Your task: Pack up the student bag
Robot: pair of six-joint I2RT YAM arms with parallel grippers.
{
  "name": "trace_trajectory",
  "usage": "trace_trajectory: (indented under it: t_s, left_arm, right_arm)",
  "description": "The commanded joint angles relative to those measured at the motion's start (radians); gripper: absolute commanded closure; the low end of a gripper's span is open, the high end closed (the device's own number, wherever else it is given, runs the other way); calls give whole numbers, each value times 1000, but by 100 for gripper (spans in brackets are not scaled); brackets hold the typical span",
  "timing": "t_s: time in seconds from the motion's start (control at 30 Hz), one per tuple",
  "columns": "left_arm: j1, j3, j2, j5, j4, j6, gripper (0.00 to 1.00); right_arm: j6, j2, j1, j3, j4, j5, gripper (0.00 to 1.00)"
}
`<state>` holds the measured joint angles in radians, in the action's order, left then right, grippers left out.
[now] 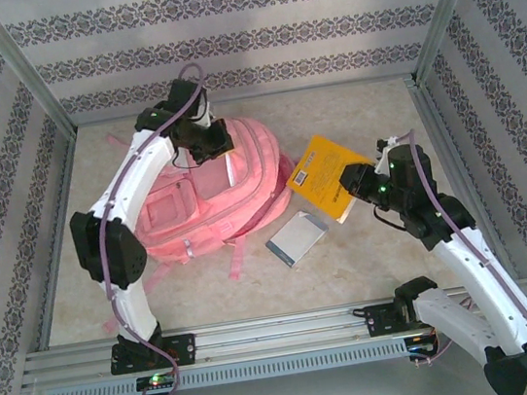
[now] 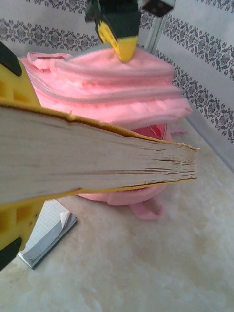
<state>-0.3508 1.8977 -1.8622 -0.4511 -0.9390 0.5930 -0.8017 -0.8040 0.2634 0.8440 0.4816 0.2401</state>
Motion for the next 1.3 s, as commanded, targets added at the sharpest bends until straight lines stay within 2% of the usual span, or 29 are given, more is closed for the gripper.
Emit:
trace_trajectory:
  t_s: [0.0, 0.1, 0.2, 0.3, 0.43, 0.47, 0.57, 0.67, 0.77, 0.87, 1.03, 1.17, 1.27]
  left_arm:
    - [11, -16, 134, -93, -6, -61, 100]
    - [11, -33, 179, -155, -16, -69, 100]
    - [10, -57, 217, -209, -30, -76, 100]
    - [-2, -103, 246, -258, -31, -74, 100]
    - [-52, -143, 237, -288, -62, -95, 100]
    - [-61, -143, 231, -272, -73, -96, 99]
    - [-84, -102, 217, -158, -131, -99, 80]
    - [-90, -1, 204, 2, -222, -95, 61]
    - [-108, 148, 166, 115, -337, -108, 58]
    - [-170, 320, 98, 214, -446, -130, 54]
    - [-293, 707, -133, 346, -673, -73, 48]
    - [-355, 949, -307, 367, -798, -10, 47]
    - [-384, 960, -342, 382, -786, 13, 47]
  right_arm:
    - [74, 0, -7, 65, -23, -19, 100]
    - [88, -7, -8, 78, -28, -8, 100]
    - [57, -9, -7, 55, -104, 58, 100]
    - [-48, -27, -7, 16, -243, 173, 100]
    - [-284, -99, -1, -53, -524, 333, 100]
    - [-351, -118, 4, -71, -597, 362, 100]
    - [-536, -178, 17, -106, -777, 426, 100]
    - [-627, -186, 28, -125, -849, 418, 100]
    - [-681, -184, 41, -141, -892, 397, 100]
    - [-697, -183, 51, -145, -904, 389, 100]
    - [-680, -180, 69, -136, -882, 385, 100]
    - [-671, -176, 84, -138, -870, 377, 100]
    - [-668, -175, 91, -140, -867, 374, 100]
